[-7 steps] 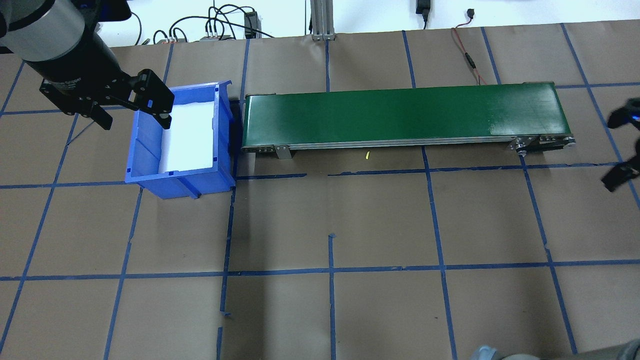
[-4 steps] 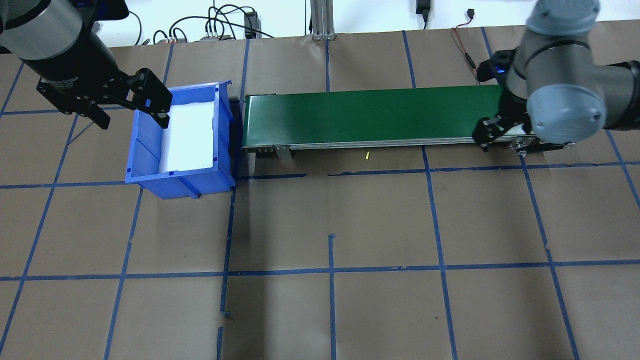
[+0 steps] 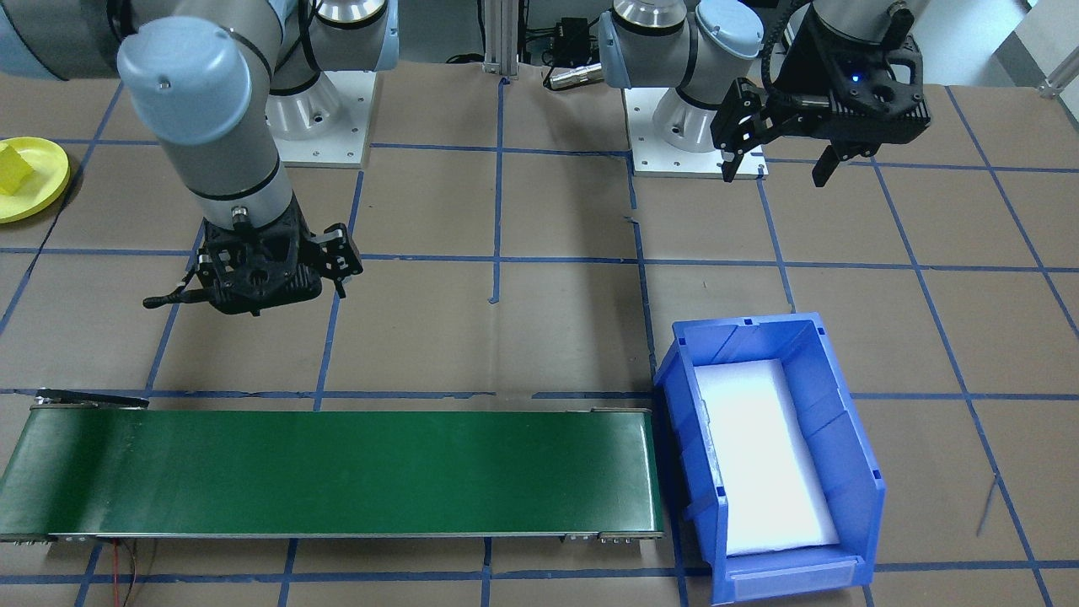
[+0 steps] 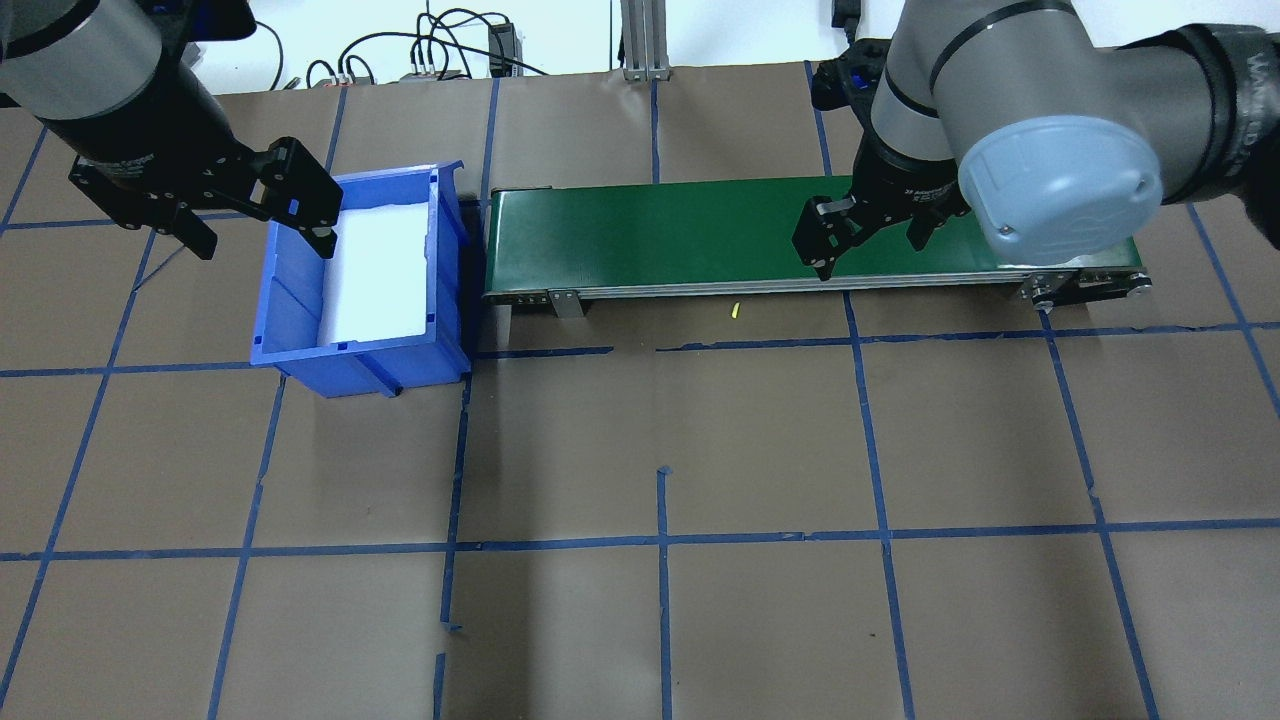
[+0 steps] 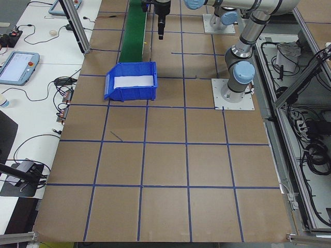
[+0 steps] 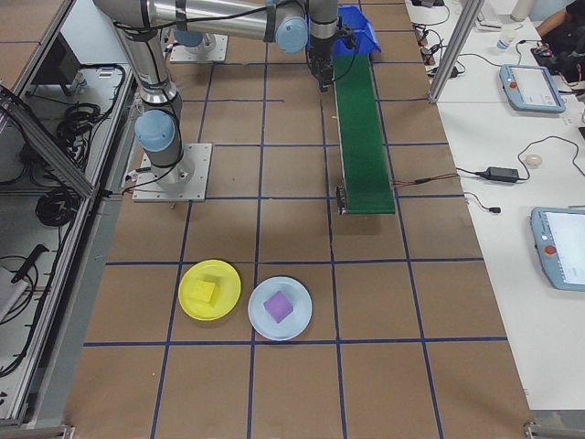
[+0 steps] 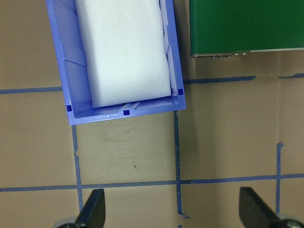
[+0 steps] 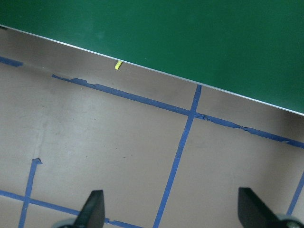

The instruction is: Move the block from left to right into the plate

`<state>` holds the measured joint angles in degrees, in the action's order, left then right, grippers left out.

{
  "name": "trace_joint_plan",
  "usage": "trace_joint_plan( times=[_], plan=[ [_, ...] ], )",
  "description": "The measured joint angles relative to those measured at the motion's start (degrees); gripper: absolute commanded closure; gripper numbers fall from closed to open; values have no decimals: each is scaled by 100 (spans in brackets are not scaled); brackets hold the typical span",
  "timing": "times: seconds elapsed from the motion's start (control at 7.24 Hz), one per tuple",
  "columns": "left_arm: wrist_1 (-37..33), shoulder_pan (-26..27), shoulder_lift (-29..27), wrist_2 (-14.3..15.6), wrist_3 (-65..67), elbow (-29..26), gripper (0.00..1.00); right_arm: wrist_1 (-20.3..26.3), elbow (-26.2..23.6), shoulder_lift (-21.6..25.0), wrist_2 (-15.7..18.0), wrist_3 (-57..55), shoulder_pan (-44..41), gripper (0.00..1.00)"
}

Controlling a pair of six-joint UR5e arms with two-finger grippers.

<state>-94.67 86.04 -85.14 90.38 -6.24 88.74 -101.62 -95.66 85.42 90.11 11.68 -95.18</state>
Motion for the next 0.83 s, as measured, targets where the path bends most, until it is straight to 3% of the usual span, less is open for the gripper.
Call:
trace_joint_plan(
  times=[0.28,0.83],
  plan=[
    [-5,0,5,-2,0,2,0,116,-6,107,-106,7,-25,0],
    [-15,8,6,13,2,6,0,117,-125,125,199,42,62,0]
  ],
)
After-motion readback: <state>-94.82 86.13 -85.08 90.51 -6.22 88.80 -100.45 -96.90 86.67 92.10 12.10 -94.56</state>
